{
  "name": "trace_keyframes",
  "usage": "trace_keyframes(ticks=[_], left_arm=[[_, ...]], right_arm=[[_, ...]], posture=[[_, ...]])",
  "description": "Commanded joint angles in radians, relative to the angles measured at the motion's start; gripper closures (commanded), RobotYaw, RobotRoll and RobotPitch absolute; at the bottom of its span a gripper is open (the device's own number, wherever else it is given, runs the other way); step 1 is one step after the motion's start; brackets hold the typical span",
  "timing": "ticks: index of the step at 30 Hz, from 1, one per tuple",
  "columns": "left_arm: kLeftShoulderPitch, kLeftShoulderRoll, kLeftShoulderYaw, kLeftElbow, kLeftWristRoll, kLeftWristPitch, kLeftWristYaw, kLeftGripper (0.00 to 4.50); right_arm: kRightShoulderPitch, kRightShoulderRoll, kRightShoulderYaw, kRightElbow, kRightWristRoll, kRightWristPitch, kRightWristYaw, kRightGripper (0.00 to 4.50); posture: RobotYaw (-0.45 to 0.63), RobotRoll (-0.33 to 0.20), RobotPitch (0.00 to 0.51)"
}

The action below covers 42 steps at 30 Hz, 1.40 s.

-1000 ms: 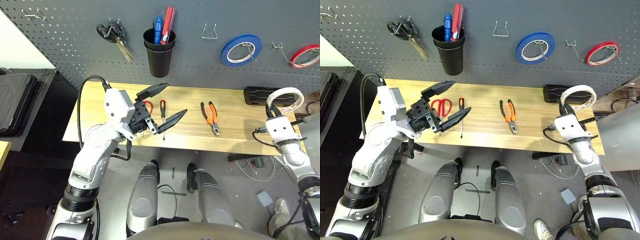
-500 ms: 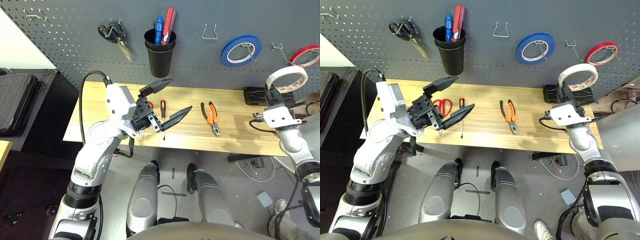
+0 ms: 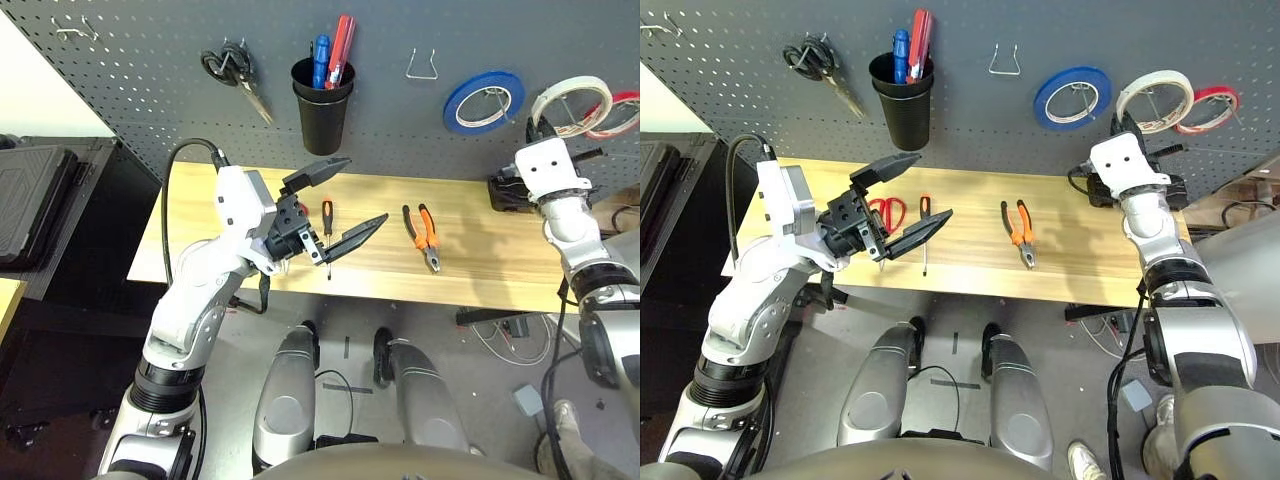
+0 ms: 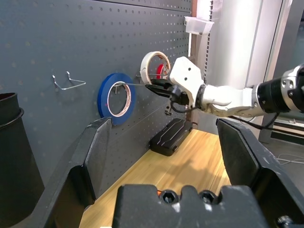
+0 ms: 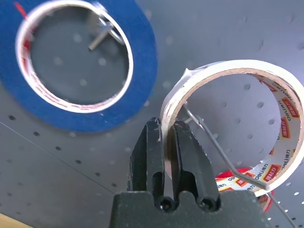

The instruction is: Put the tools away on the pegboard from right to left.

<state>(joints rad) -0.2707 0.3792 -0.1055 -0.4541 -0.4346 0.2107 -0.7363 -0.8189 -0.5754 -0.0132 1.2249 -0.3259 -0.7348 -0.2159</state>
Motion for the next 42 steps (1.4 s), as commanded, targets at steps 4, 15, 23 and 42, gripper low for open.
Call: trace_keyframes(ticks=[4,15,23,42], left_arm=[[-0.003,0.019,-0.011,-0.001,0.002,0.011,-0.007,0.00],[0.023,0.038,-0.005,-0.002,0.008,0.021,0.000,0.00],[0.057,0.059,-0.009,0.019,0.029,0.015,-0.014,0.00],[0.093,0.269,-0.127,0.111,0.250,0.083,-0.093,0.00]], right_arm=[[-0.056,0.030,-0.015,0.057,0.045,0.113,0.073,4.17],[0.117,0.061,-0.039,-0.011,0.136,-0.091,0.116,0.25],[0.300,0.085,-0.052,-0.076,0.185,-0.175,0.183,0.04],[0.516,0.224,-0.035,-0.636,0.362,0.656,0.523,0.04]], posture=[[0.34,0.000,0.210],[0.36,0.000,0.225],[0.35,0.000,0.231],[0.33,0.000,0.252]])
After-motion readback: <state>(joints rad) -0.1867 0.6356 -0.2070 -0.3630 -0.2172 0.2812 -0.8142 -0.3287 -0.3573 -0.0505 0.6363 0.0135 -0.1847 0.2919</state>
